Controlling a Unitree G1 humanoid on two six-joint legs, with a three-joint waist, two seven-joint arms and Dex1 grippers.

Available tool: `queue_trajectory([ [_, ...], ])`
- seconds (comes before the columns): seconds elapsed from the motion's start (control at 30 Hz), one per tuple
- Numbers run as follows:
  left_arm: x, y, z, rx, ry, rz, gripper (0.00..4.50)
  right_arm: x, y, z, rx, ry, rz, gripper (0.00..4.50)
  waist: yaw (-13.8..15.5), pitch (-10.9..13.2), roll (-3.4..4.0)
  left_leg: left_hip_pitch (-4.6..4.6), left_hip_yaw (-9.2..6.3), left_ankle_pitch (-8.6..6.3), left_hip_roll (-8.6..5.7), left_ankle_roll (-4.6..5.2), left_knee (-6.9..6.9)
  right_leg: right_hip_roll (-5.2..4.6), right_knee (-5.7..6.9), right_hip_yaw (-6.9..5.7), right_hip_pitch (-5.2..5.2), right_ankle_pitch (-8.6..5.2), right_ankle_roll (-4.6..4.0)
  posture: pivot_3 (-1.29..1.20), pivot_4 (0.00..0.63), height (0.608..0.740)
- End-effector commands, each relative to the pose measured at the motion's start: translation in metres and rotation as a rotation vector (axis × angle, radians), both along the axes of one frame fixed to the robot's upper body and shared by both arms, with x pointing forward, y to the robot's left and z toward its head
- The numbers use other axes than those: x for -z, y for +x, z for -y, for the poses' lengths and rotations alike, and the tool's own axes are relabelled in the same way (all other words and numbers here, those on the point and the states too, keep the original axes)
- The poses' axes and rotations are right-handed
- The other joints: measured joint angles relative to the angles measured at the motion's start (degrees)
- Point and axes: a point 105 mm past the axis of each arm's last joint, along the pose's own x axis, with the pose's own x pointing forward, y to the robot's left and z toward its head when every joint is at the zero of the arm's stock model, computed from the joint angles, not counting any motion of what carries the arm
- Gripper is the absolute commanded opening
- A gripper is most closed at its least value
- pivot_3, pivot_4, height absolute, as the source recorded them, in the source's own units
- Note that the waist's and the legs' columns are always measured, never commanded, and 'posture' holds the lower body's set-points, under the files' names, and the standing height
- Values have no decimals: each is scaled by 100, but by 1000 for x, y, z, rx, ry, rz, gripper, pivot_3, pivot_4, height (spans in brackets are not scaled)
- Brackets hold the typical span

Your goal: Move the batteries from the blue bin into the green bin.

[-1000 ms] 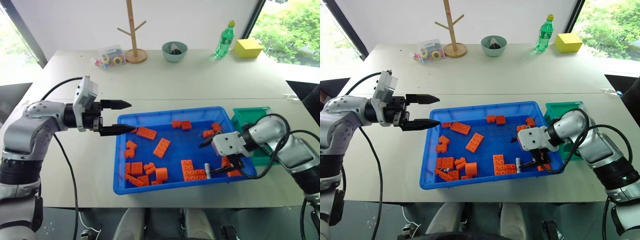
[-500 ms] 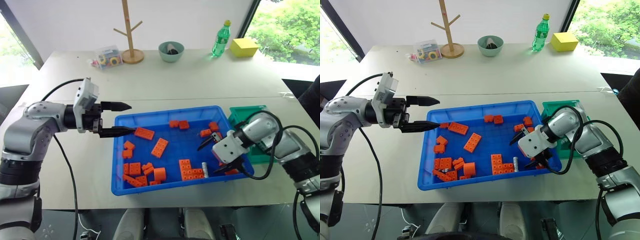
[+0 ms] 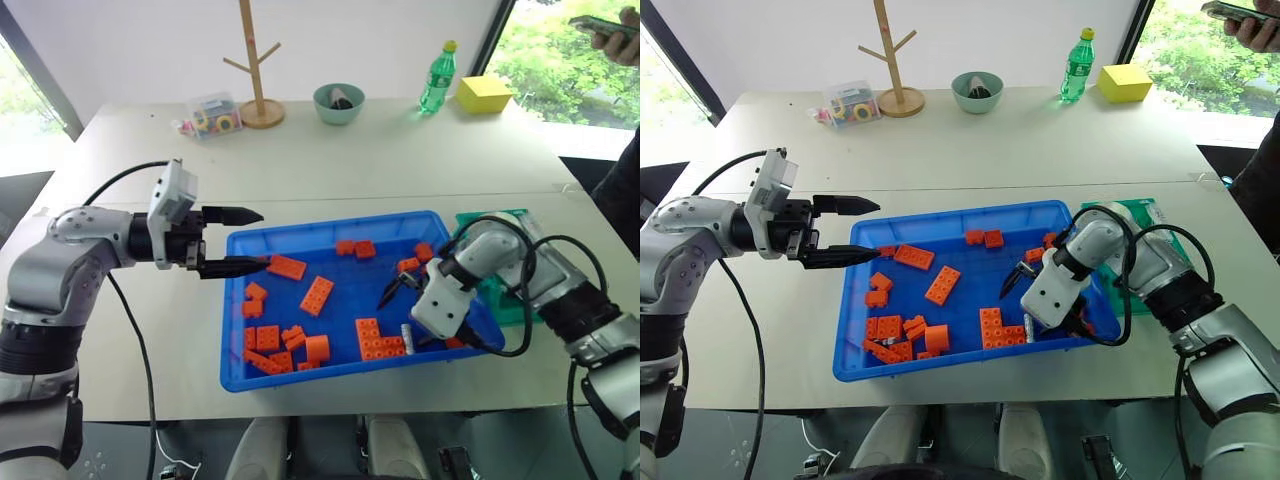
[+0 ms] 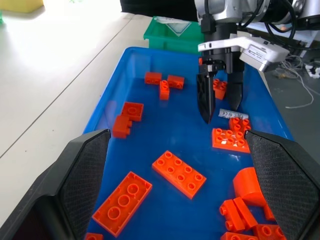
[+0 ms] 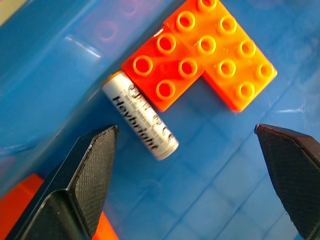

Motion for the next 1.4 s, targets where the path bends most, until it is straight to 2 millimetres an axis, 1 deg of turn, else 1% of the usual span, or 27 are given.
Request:
queue_trajectory([
  [0.03,-13,-2,-1,1,-7,65,4500,12,-11,-1,-79,-55,-36,4484,2,0,0,0,0,0,0,0,0,0,0,0,0,0,0,0,150,703],
  [0.2,-14,-1,-1,-10,-14,71,4500,22,-20,14,-137,-150,-56,4484,36,-2,-3,1,-2,0,-3,0,1,-3,-2,0,6,0,0,0,150,703],
  [0.23,-14,-2,-1,-12,-16,72,4500,23,-20,15,-141,-158,-57,3957,38,-2,-3,1,-2,0,-4,0,1,-4,-3,0,7,0,0,0,150,703],
  [0.27,-15,-2,-1,-13,-18,73,4500,23,-20,16,-141,-160,-58,3670,38,-2,-3,1,-2,0,-6,0,1,-6,-4,0,8,0,0,0,150,703],
  [0.3,-15,-2,-1,-14,-20,74,4500,23,-20,16,-136,-157,-61,3183,37,-5,-8,1,-2,0,-6,0,1,-6,-4,0,7,0,0,0,150,703],
  [0.33,-15,-2,-1,-14,-21,75,4500,22,-20,16,-132,-153,-63,2590,29,-5,-10,1,-6,0,-5,0,0,-4,-4,-1,7,-1,0,0,150,703],
  [0.4,-16,-2,-1,-16,-24,76,4500,21,-19,15,-130,-147,-63,1698,12,-9,-18,3,-7,0,-3,0,-2,-2,-3,-1,7,-1,0,0,150,703],
  [0.47,-17,-2,-2,-19,-27,76,4500,21,-18,15,-131,-147,-54,660,-20,-10,-20,11,-5,0,-1,0,-2,1,-2,0,11,-1,0,0,150,703],
  [0.5,-18,-2,-2,-20,-28,77,4500,20,-17,16,-130,-148,-49,220,-25,-10,-20,17,-4,0,0,0,-4,2,-1,1,14,-1,0,0,150,703],
  [0.73,-18,1,-1,-18,-29,81,4500,20,-15,16,-118,-142,-44,220,-6,-10,-20,30,-3,0,2,0,-8,4,-1,3,25,-1,-1,0,150,703],
  [0.83,-18,2,0,-14,-28,79,4500,14,-12,13,-86,-115,-32,220,-6,-10,-20,30,-3,0,2,0,-8,5,0,3,24,-1,-1,0,150,703],
  [0.93,-17,1,1,-3,-26,75,4500,-6,-6,6,-19,-49,-15,220,-9,-9,-19,30,-2,0,2,0,-9,4,0,5,23,-1,-1,0,150,703],
  [1.03,-18,0,2,1,-27,76,4500,-46,5,-7,123,93,13,220,1,-3,-12,27,0,0,1,-1,-8,2,1,8,17,-1,-1,0,150,703],
  [1.13,-18,-1,2,9,-28,75,4500,-85,12,-6,279,225,34,220,17,-2,-11,18,0,0,1,-1,-9,-1,3,8,9,-1,-1,0,150,703],
  [1.2,-17,-3,3,19,-27,71,4500,-106,14,3,394,305,42,220,40,-2,-11,11,-1,0,0,-1,-8,-4,1,7,4,-1,-2,0,150,703],
  [1.27,-17,-4,4,30,-32,62,4500,-122,17,18,531,376,54,220,89,-2,-12,4,-3,-1,-1,-1,-8,-8,-3,4,3,-1,-1,0,150,703],
  [1.33,-16,-6,5,47,-31,54,4500,-130,19,42,654,405,90,220,144,-2,-12,-1,-1,-1,-2,-1,-8,-11,-9,4,-1,-1,-1,0,150,703],
  [1.4,-16,-8,6,60,-27,49,4500,-128,21,73,753,369,169,220,175,-1,-12,-5,-1,-1,-3,-1,-7,-13,-13,3,-1,-1,-2,0,150,703],
])
